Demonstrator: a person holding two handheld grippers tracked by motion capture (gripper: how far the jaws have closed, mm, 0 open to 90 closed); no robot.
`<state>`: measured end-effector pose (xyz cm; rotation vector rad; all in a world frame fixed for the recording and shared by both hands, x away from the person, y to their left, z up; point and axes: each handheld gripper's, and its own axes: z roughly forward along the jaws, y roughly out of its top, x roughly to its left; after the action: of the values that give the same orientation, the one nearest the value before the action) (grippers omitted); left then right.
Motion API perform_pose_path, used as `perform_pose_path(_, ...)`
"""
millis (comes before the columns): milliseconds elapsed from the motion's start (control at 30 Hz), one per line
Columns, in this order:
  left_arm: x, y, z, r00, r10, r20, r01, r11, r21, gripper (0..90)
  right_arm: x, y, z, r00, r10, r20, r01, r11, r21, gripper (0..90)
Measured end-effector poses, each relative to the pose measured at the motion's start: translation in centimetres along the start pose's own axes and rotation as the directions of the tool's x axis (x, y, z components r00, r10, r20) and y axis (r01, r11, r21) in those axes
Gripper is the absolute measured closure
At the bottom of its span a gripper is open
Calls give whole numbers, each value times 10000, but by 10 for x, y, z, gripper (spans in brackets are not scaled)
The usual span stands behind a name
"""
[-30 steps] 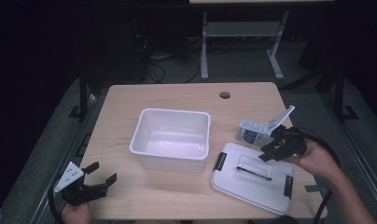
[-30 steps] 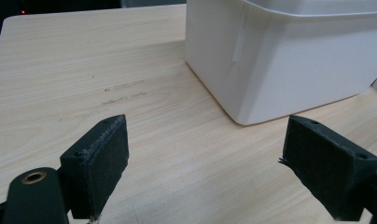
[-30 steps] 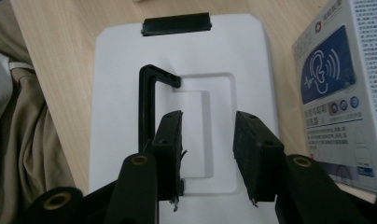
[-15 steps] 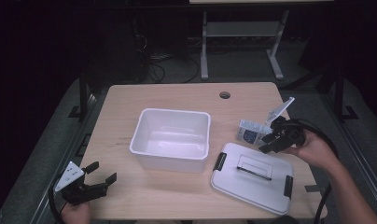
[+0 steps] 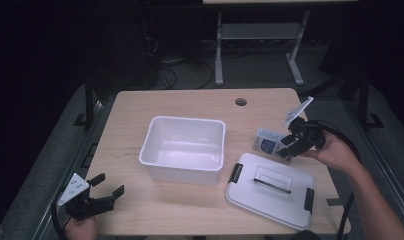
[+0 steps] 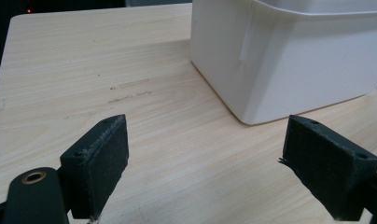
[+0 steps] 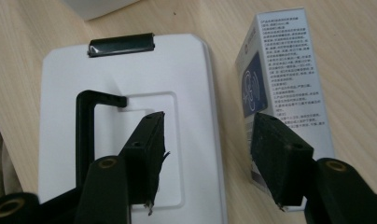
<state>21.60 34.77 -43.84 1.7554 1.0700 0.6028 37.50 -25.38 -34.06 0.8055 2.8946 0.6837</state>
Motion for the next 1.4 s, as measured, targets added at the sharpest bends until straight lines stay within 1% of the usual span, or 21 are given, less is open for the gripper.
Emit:
perform_pose_path(100, 1, 0, -1, 10000, -14, -43, 14, 10000, 2, 135, -4, 1, 1, 10000, 69, 17, -69, 9999, -87, 419)
perform_pose_path(167, 1, 0, -1, 10000, -29, -44, 29, 10000, -33, 135, -6, 1, 3, 9999, 124, 75, -123, 9999, -52, 392)
perform_pose_path(367, 2, -1, -2, 10000, -4, -53, 4, 10000, -10, 135, -14, 1, 6, 9996, 267, 103, -266, 9996, -82, 385)
perform_pose_path(500, 2, -1, -2, 10000, -44, -69, 44, 10000, -13, 135, -17, 3, 8, 9994, 231, 254, -236, 9995, 204, 379)
perform_pose_path(700, 2, -1, -2, 9999, -74, -106, 74, 10000, -33, 135, -22, 11, 6, 9995, 193, 242, -197, 9996, 180, 373)
perform_pose_path(767, 3, -2, -3, 9999, -79, -122, 79, 10000, -34, 135, -24, 13, 8, 9994, 204, 287, -212, 9994, 281, 366)
perform_pose_path(900, 4, -2, -4, 9997, -163, -181, 162, 9998, -76, 135, -28, 16, 11, 9995, 235, 212, -241, 9993, 292, 361)
perform_pose_path(1033, 4, -2, -6, 9996, -168, -223, 166, 9998, -102, 135, -32, 19, 15, 9995, 214, 249, -223, 9991, 369, 356)
perform_pose_path(1167, 5, -3, -6, 9996, -187, -229, 184, 9998, -95, 135, -36, 20, 18, 9992, 224, 332, -239, 9987, 442, 346)
perform_pose_path(1233, 5, -3, -7, 9996, -200, -216, 198, 9997, -112, 135, -38, 20, 19, 9989, 301, 364, -317, 9985, 441, 346)
perform_pose_path(1400, 5, -3, -7, 9995, -206, -220, 203, 9997, -132, 135, -42, 19, 24, 9986, 379, 371, -401, 9973, 621, 346)
